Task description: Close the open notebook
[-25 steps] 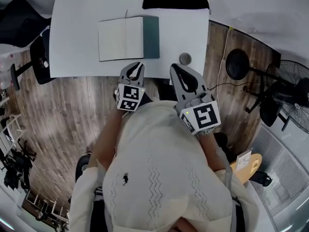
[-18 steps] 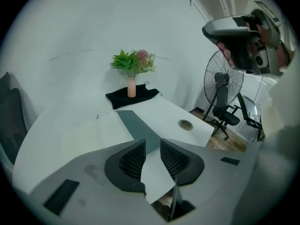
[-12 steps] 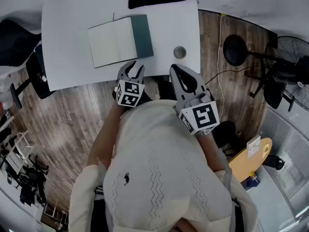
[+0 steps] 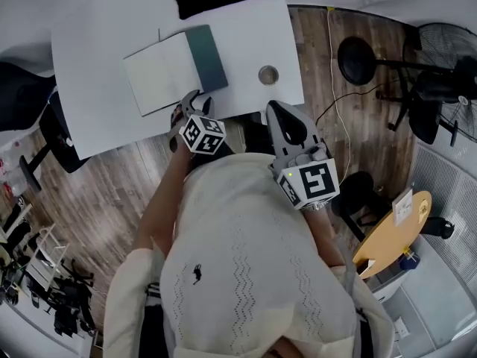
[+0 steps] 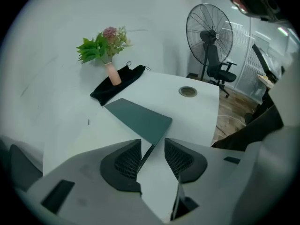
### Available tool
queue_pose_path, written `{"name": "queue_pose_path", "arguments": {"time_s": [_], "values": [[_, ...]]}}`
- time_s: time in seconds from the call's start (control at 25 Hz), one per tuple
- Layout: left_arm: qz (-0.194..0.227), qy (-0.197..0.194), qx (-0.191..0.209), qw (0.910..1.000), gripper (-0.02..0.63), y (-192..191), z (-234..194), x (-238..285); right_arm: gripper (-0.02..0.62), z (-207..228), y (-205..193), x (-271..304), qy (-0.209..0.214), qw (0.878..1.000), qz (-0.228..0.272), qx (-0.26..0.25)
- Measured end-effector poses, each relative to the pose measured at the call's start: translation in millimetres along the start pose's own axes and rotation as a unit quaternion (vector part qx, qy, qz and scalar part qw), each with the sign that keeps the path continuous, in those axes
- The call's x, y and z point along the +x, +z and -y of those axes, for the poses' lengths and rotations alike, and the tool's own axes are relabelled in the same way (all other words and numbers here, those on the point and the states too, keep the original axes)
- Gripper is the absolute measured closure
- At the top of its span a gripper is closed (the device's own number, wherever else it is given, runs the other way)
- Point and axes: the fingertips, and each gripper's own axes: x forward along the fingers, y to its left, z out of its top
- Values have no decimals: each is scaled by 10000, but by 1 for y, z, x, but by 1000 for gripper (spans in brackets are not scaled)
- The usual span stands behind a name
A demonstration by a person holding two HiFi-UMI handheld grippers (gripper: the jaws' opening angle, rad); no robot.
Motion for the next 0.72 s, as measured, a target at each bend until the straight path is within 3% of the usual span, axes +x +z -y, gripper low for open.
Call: {"name": "queue_pose_path", "arguments": {"time_s": [0.16, 0.32, 0.56, 0.72], "values": [[-217, 117, 837, 9962, 446, -1, 1, 8, 594, 3, -2, -6, -173, 9998, 39, 98], [-358, 166, 1426, 9890, 445, -2, 3, 15, 594, 6, -5, -10, -297, 9994, 70, 154], [-488, 216, 2399, 9693, 442, -6, 7, 26, 594, 5, -9, -12, -414, 9989, 64, 195], [-541, 264, 2715, 9605, 442, -7, 9, 31, 594, 6, -11, -13, -443, 9988, 49, 194]]}}
